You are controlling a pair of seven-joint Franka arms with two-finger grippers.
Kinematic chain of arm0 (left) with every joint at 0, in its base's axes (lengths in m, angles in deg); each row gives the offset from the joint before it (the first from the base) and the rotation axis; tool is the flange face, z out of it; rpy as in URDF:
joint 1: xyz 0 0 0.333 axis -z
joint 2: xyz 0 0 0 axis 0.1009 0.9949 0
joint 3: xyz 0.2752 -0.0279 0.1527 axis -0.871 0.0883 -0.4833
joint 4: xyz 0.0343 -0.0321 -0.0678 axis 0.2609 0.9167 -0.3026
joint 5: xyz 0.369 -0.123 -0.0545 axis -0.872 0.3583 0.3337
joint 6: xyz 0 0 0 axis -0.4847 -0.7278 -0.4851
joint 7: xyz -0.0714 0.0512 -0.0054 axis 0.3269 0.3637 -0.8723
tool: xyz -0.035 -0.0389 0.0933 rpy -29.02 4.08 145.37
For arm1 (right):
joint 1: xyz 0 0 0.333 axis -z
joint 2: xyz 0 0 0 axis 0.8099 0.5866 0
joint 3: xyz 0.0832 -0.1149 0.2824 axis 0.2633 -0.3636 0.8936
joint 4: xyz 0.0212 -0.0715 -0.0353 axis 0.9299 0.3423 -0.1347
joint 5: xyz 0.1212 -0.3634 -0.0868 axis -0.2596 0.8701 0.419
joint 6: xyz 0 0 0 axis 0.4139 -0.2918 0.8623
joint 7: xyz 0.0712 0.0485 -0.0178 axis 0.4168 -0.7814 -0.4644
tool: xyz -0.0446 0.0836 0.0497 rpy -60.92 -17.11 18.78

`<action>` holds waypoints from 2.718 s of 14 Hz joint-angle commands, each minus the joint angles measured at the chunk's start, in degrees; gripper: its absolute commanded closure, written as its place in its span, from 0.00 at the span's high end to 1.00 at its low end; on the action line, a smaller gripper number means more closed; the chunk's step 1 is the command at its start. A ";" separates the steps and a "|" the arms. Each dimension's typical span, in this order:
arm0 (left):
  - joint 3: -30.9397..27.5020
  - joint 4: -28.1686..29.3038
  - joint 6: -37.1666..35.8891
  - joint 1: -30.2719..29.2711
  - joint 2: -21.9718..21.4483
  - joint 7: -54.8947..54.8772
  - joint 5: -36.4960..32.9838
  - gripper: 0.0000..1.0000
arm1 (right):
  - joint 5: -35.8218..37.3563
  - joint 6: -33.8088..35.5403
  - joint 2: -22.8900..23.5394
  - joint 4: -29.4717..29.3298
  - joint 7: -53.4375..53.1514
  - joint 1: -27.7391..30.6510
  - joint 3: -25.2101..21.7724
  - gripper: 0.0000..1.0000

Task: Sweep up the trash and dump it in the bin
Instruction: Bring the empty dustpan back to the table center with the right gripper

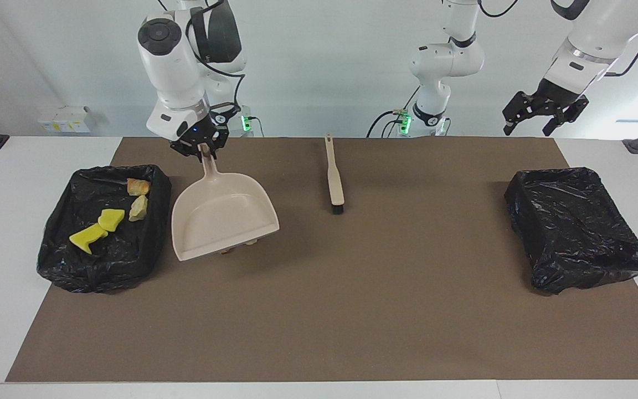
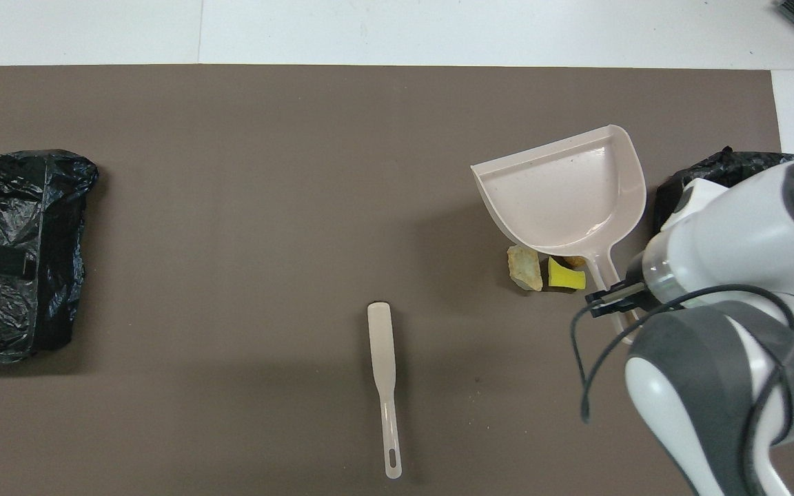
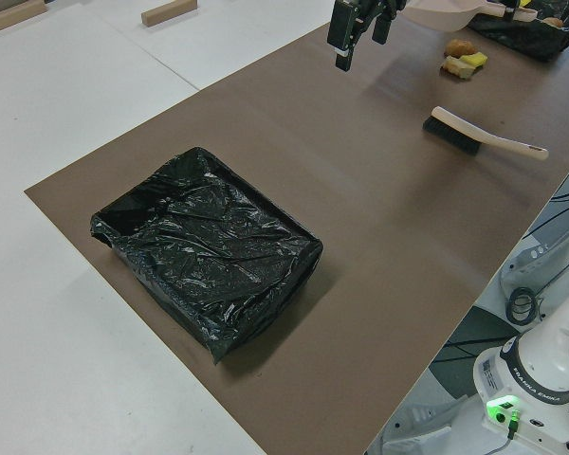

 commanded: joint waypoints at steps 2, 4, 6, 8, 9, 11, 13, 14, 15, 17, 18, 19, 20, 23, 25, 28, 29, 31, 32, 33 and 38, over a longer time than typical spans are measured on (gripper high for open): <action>0.21 -0.63 -0.27 -0.48 0.10 -0.10 -0.98 1.00 | -1.71 0.27 9.86 -10.08 -11.73 -5.26 -0.21 0.00; 0.29 -0.63 -0.27 -0.48 0.10 -0.10 -0.98 1.00 | -2.41 0.27 15.05 -15.44 -15.43 -7.55 -0.21 0.00; 0.29 -0.63 -0.27 -0.48 0.10 -0.10 -0.98 1.00 | -1.98 0.36 20.49 -20.62 -17.54 -10.27 -0.47 0.00; 0.29 -0.63 -0.27 -0.48 0.10 -0.10 -0.98 1.00 | -1.89 -0.08 24.81 -25.02 -19.39 -10.81 -0.48 0.00; 0.21 -0.63 -0.27 -0.48 0.10 -0.10 -0.98 1.00 | -1.89 -0.52 26.39 -26.43 -19.40 -10.81 -0.47 0.00; 0.21 -0.63 -0.27 -0.48 0.10 -0.10 -0.98 1.00 | -1.63 -2.27 29.99 -29.42 -19.40 -10.81 -0.47 0.00; 0.21 -0.63 -0.27 -0.48 0.10 -0.10 -0.98 1.00 | -1.45 -2.45 32.90 -31.63 -18.78 -10.81 -0.56 0.00; 0.21 -0.63 -0.27 -0.48 0.10 -0.10 -0.98 1.00 | -1.45 -3.59 33.17 -31.46 -18.69 -10.64 -0.39 0.00; 0.29 -0.63 -0.27 -0.48 0.10 -0.10 -0.98 1.00 | -1.53 -4.21 33.44 -31.20 -18.61 -10.20 -0.30 0.00; 0.29 -0.63 -0.27 -0.48 0.10 -0.10 -0.98 1.00 | -1.54 -3.78 33.35 -31.02 -17.03 -9.93 -0.30 0.15; 0.21 -0.63 -0.27 -0.48 0.10 -0.10 -0.98 1.00 | -1.54 -3.78 33.01 -31.02 -14.93 -9.93 -0.30 0.99; 0.29 -0.63 -0.27 -0.48 0.10 -0.10 -0.98 1.00 | -1.71 -3.43 32.39 -31.02 -13.78 -9.67 -0.30 1.00; 0.21 -0.63 -0.27 -0.48 0.10 -0.10 -0.98 1.00 | -1.80 -3.42 31.78 -30.93 -13.68 -8.97 -0.30 1.00; 0.29 -0.63 -0.27 -0.48 0.10 -0.10 -0.98 1.00 | -2.76 -3.34 28.44 -28.92 -13.59 -8.88 -0.30 1.00; 0.29 -0.63 -0.27 -0.48 0.10 -0.10 -0.98 1.00 | -2.24 -3.16 24.94 -25.24 -13.51 -8.96 -0.30 1.00; 0.29 -0.63 -0.27 -0.48 0.10 -0.10 -0.98 1.00 | -2.94 -3.42 17.56 -16.38 -13.59 -10.02 -0.30 1.00; 0.21 -0.63 -0.27 -0.48 0.10 0.07 -0.98 1.00 | -2.94 -4.29 14.66 -12.17 -13.59 -10.45 -0.21 1.00; 0.38 -0.28 0.25 0.40 -0.07 0.25 -0.98 1.00 | -3.03 -6.31 10.70 -6.00 -13.94 -11.77 -0.21 1.00; 0.56 -0.37 1.74 0.49 0.19 0.16 -0.81 1.00 | -3.12 -8.59 8.50 -1.88 -14.64 -13.34 -0.21 1.00; 0.64 -0.28 4.80 0.66 0.45 -0.10 -0.72 1.00 | -3.12 -11.74 6.31 2.60 -15.08 -14.14 -0.21 1.00; 0.91 -2.21 11.94 5.66 6.85 0.25 -1.07 1.00 | -6.81 -24.86 -2.85 20.73 -17.10 -18.89 -0.21 1.00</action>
